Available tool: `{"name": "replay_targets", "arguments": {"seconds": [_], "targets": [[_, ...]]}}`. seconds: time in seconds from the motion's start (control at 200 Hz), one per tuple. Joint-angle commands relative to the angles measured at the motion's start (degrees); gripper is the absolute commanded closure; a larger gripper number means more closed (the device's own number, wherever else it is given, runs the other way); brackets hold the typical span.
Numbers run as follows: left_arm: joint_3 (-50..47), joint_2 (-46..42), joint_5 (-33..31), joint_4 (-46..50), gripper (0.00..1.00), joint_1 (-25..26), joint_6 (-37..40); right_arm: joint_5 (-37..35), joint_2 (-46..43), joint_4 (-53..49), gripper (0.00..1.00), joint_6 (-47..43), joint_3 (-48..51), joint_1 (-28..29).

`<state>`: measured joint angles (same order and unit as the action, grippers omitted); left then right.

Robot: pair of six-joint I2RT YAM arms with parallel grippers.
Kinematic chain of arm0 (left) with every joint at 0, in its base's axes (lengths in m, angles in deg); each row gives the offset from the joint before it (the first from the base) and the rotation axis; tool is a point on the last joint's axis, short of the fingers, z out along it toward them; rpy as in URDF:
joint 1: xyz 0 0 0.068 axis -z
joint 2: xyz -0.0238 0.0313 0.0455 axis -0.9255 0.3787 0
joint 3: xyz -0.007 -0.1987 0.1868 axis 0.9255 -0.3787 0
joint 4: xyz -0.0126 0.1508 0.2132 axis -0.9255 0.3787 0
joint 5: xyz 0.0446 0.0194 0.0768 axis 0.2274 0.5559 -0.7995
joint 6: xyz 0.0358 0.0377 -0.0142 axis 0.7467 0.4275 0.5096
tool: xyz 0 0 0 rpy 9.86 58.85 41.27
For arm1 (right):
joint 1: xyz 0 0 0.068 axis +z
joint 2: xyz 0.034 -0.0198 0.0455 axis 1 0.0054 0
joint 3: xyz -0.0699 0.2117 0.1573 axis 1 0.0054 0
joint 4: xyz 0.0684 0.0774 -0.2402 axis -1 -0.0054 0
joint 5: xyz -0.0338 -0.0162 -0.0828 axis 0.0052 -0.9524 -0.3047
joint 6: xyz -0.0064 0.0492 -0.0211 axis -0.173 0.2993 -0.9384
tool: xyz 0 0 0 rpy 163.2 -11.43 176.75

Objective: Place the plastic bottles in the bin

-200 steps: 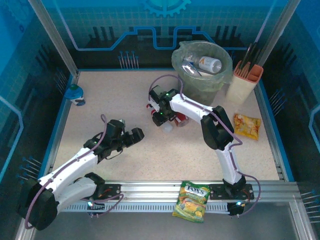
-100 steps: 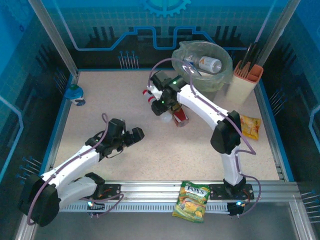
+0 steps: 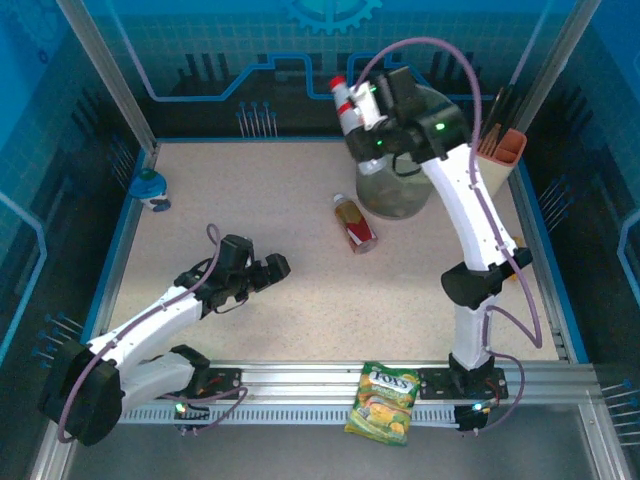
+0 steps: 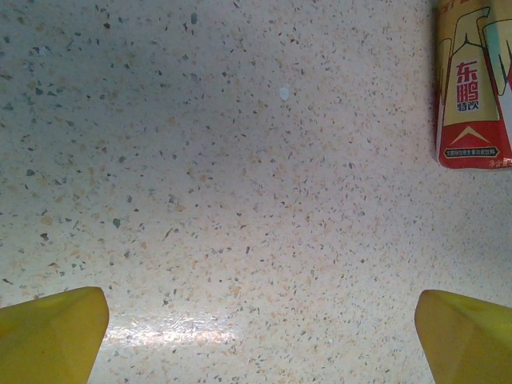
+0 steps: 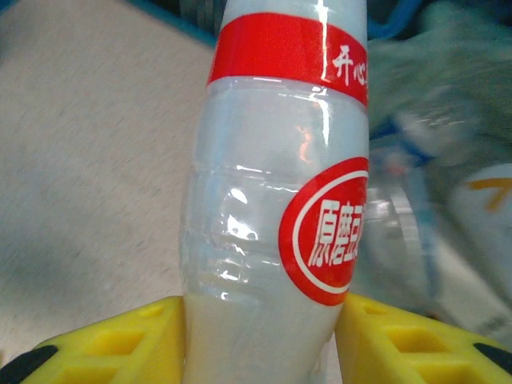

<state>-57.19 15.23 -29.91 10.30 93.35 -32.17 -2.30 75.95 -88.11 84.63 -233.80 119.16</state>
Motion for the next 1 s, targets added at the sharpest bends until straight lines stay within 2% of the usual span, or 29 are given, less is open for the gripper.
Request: {"name": "replay_targets", "arguments": {"seconds": [0.0, 0.24, 0.51, 0.625, 0.75, 0.81, 0.891, 0.996], "targets": [[1.61, -1.27, 0.74, 0.03, 0.01, -0.47, 0.20, -0.76, 0.81, -2.42, 0.50, 0.58, -2.40, -4.12], [1.78, -1.38, 0.57, 0.43, 0.01, -0.49, 0.10, 3.32, 4.15, 0.95, 0.50, 1.44, -2.98, -13.30], [2.13, -0.71, 0.42, 0.34, 0.01, -0.47, -0.05, 6.01, 10.01, -0.62, 0.47, 0.51, -3.67, -16.94], [2.30, -0.12, 0.42, 0.09, 0.01, -0.51, -0.06, 7.33, 10.89, 0.15, 0.39, -0.18, -3.12, -17.49], [2.49, 0.87, 0.83, -0.53, 0.01, -0.47, -0.12, 7.84, 11.33, 0.07, 0.22, -0.37, -3.24, -17.60], [2.49, 1.24, 0.95, -0.80, 0.01, -0.47, -0.13, 8.38, 11.04, 0.09, 0.17, -0.60, -3.40, -17.61], [2.48, 1.48, 1.03, -0.88, 0.01, -0.50, -0.05, 8.33, 10.14, 0.63, 0.17, -0.71, -3.50, -17.56], [2.44, 1.63, 1.05, -1.05, 0.01, -0.47, -0.03, 8.19, 9.13, 2.21, 0.25, -0.53, -3.20, -17.81]]}}
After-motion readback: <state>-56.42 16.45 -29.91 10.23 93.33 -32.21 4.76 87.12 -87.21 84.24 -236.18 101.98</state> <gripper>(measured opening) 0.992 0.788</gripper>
